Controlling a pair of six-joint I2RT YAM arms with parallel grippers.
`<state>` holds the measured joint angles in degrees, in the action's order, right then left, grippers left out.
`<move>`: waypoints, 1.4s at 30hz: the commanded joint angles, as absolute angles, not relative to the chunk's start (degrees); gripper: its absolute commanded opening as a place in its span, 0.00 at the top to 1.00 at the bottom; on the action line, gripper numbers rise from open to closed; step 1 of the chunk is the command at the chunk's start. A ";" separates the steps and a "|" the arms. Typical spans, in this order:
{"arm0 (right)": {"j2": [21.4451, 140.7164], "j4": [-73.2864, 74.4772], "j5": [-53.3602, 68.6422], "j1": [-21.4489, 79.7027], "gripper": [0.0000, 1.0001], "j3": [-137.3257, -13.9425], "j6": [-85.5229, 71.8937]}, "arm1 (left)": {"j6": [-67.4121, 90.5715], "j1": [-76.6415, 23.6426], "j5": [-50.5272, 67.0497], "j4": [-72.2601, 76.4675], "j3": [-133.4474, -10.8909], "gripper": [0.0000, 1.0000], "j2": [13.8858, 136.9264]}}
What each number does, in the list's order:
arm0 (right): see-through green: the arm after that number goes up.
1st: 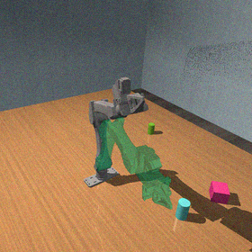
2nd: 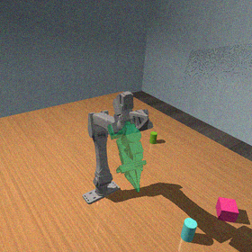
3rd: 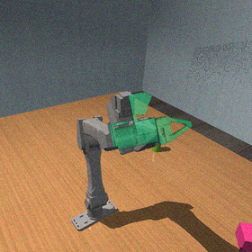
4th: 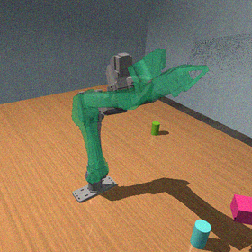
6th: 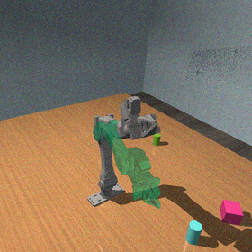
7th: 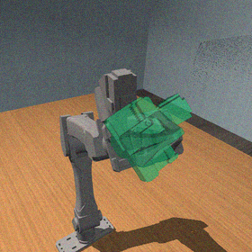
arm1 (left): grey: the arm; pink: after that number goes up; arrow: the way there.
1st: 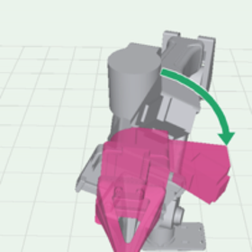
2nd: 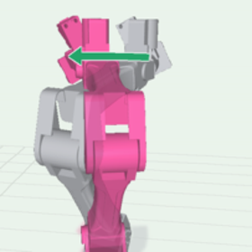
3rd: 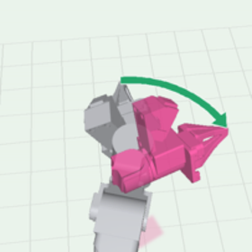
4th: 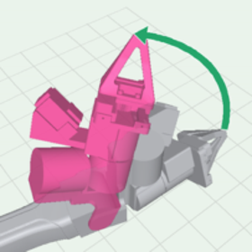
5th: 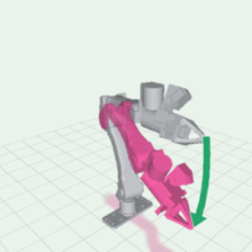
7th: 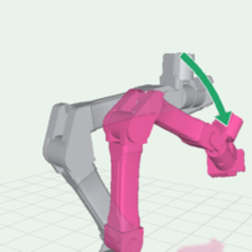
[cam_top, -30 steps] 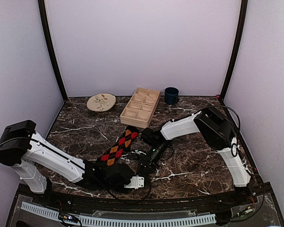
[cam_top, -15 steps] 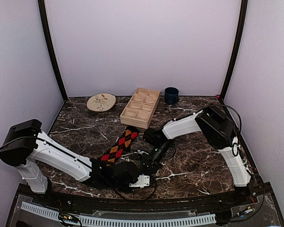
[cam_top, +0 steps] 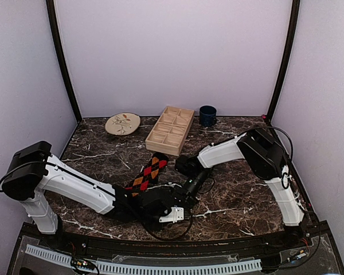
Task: Roll the socks
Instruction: Pick up the sock from the center of the board.
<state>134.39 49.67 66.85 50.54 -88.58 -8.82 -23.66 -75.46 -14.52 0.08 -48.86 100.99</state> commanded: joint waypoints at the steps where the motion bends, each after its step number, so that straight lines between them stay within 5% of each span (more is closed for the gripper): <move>1: 135.21 45.43 63.80 51.10 0.77 -87.59 -9.69 | -21.54 -75.64 3.92 -5.83 -48.78 0.79 110.39; 8: 133.94 46.06 61.69 49.55 0.69 -86.86 -9.10 | -20.72 -73.97 8.20 -8.58 -50.98 0.82 112.34; 11: 133.51 46.10 61.10 48.95 0.49 -86.45 -8.93 | -20.44 -73.18 10.08 -9.15 -51.40 0.83 112.80; 14: 133.08 45.91 60.74 48.44 0.42 -86.07 -8.88 | -20.32 -72.94 11.09 -9.38 -51.45 0.84 112.93; 16: 132.86 45.56 60.61 48.18 0.02 -85.76 -9.16 | -20.29 -72.72 11.95 -9.48 -51.50 0.84 112.98; 17: 132.70 45.41 60.49 47.98 0.00 -85.66 -9.22 | -20.28 -72.67 12.22 -9.61 -51.57 0.84 113.02; 32: 128.32 39.32 55.62 45.73 0.00 -78.81 -14.19 | -19.13 -71.66 14.14 -11.69 -52.16 0.87 113.38; 42: 127.40 41.21 39.62 44.80 0.00 -77.71 -15.34 | -17.46 -69.88 15.47 -13.66 -52.52 0.87 110.99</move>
<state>124.51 47.62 63.48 45.08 -79.18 -12.45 -18.59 -68.34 5.89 -4.43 -55.42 104.29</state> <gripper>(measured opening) 0.996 0.138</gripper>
